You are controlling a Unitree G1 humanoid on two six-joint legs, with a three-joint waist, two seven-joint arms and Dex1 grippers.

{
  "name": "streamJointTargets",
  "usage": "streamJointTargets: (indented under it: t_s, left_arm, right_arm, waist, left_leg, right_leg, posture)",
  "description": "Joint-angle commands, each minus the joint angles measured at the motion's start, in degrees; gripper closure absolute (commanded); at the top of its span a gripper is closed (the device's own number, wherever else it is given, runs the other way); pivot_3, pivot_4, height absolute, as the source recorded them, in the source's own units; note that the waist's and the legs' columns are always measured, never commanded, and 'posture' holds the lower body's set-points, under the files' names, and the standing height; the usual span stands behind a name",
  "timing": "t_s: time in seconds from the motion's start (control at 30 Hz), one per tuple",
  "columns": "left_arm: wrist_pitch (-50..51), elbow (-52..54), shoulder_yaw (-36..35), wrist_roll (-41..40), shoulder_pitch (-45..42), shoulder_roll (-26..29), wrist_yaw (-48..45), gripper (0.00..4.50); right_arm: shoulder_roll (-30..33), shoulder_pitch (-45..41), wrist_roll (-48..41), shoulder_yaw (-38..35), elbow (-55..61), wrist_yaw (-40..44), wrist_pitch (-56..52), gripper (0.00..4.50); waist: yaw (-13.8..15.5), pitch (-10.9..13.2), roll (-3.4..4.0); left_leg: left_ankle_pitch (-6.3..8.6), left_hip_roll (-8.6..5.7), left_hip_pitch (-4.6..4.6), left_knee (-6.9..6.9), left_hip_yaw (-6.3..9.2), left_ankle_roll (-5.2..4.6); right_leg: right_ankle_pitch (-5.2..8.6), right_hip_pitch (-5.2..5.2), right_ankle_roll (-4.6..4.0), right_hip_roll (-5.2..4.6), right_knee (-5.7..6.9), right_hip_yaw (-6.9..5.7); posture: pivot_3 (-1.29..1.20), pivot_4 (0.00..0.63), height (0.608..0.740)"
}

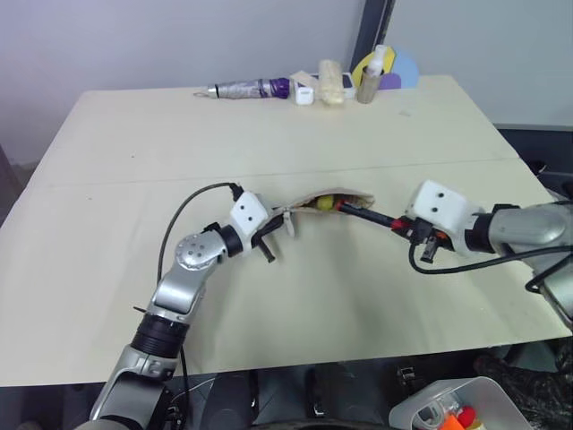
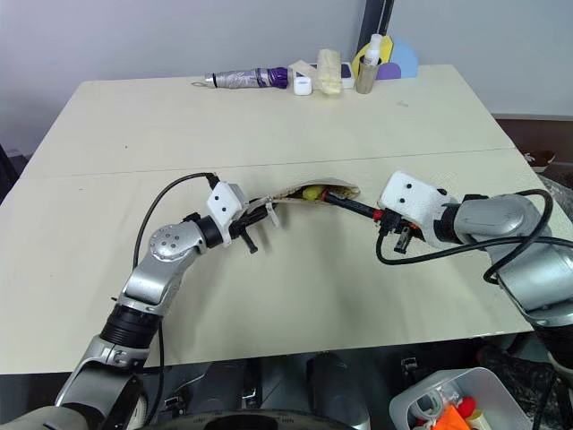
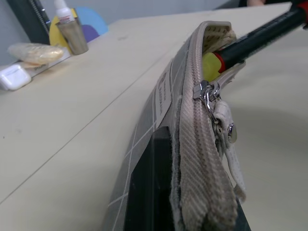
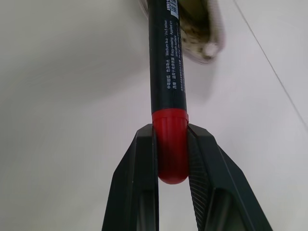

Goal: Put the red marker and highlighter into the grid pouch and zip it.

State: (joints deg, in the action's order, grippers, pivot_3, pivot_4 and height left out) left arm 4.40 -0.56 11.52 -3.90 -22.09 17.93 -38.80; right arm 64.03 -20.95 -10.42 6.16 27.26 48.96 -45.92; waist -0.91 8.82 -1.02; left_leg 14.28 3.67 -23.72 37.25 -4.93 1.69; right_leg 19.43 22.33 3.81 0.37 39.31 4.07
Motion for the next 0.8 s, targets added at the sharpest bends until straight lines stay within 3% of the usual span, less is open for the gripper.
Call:
streamJointTargets:
  t_s: [0.03,0.4,0.6,0.8]
  left_arm:
    - [-3.7,1.7,1.8,2.2,0.0,1.0,-0.8,4.5]
    - [-6.5,2.0,5.7,6.4,0.4,1.0,-0.8,4.5]
    - [-6.0,2.6,6.2,6.4,0.9,0.5,-1.0,4.5]
    - [-5.8,3.3,5.5,5.3,1.5,1.3,-2.0,4.5]
  right_arm:
    - [0.4,-2.7,3.9,3.3,0.2,0.2,1.4,4.21]
    - [-5.9,-12.0,10.9,14.9,3.4,1.5,-1.7,4.21]
    - [-11.0,-15.2,11.1,17.1,5.4,1.5,-4.9,4.21]
    - [-11.0,-15.4,12.6,16.8,4.2,2.2,-3.4,4.21]
  waist:
    - [-0.1,0.0,0.0]
    - [-0.1,0.0,0.0]
    - [0.0,0.0,0.0]
    - [0.0,0.0,0.0]
  left_leg:
    - [0.0,0.0,0.0,0.0,0.0,0.0]
    - [0.0,0.01,-0.01,0.0,-0.02,0.0]
    - [0.0,0.0,-0.03,0.01,-0.02,0.0]
    - [0.0,0.0,-0.04,0.01,-0.01,-0.01]
  right_leg:
    - [0.0,0.0,0.0,0.0,0.0,0.0]
    - [0.0,0.03,-0.01,-0.01,0.0,0.01]
    - [0.0,0.06,-0.01,-0.02,0.01,0.01]
    - [0.0,0.06,-0.01,-0.02,0.01,0.0]
  posture:
    - [0.0,0.15,0.74]
    - [0.0,0.15,0.74]
    - [0.0,0.15,0.74]
    - [0.0,0.15,0.74]
